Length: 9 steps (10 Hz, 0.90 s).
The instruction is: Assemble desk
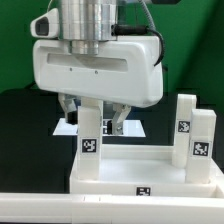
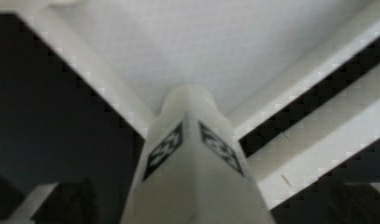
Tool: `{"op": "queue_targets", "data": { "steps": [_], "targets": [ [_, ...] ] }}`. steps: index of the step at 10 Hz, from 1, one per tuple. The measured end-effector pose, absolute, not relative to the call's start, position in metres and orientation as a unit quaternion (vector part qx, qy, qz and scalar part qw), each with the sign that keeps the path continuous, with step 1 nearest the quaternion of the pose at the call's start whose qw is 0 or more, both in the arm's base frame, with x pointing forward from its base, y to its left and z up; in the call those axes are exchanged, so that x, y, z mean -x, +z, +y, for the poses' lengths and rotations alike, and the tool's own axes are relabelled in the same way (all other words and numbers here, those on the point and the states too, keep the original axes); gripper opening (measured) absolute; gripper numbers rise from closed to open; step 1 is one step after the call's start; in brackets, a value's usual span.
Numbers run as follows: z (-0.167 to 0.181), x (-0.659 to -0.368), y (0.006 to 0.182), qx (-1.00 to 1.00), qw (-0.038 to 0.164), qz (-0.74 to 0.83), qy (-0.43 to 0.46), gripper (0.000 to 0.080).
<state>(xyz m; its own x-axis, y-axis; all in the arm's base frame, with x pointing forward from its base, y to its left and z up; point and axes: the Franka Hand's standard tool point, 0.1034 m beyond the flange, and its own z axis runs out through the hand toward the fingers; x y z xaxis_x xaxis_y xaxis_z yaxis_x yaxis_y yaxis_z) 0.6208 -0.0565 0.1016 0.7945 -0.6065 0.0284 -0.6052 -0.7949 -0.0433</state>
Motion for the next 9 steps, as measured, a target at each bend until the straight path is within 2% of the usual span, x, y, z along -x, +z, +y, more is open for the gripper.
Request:
{"op": "queue_targets", "data": {
  "steps": [5, 7, 9],
  "targets": [
    [-0.0568, -0.6206, 0.1012, 0.994, 0.009, 0.105, -0.023, 0.0648],
    [-0.0568, -0.6204, 0.1012, 1.000, -0.001, 0.008, -0.022, 0.0649],
    [-0.0570, -0.6203, 0.1011, 1.000, -0.002, -0.019, -0.021, 0.0649]
  ]
}}
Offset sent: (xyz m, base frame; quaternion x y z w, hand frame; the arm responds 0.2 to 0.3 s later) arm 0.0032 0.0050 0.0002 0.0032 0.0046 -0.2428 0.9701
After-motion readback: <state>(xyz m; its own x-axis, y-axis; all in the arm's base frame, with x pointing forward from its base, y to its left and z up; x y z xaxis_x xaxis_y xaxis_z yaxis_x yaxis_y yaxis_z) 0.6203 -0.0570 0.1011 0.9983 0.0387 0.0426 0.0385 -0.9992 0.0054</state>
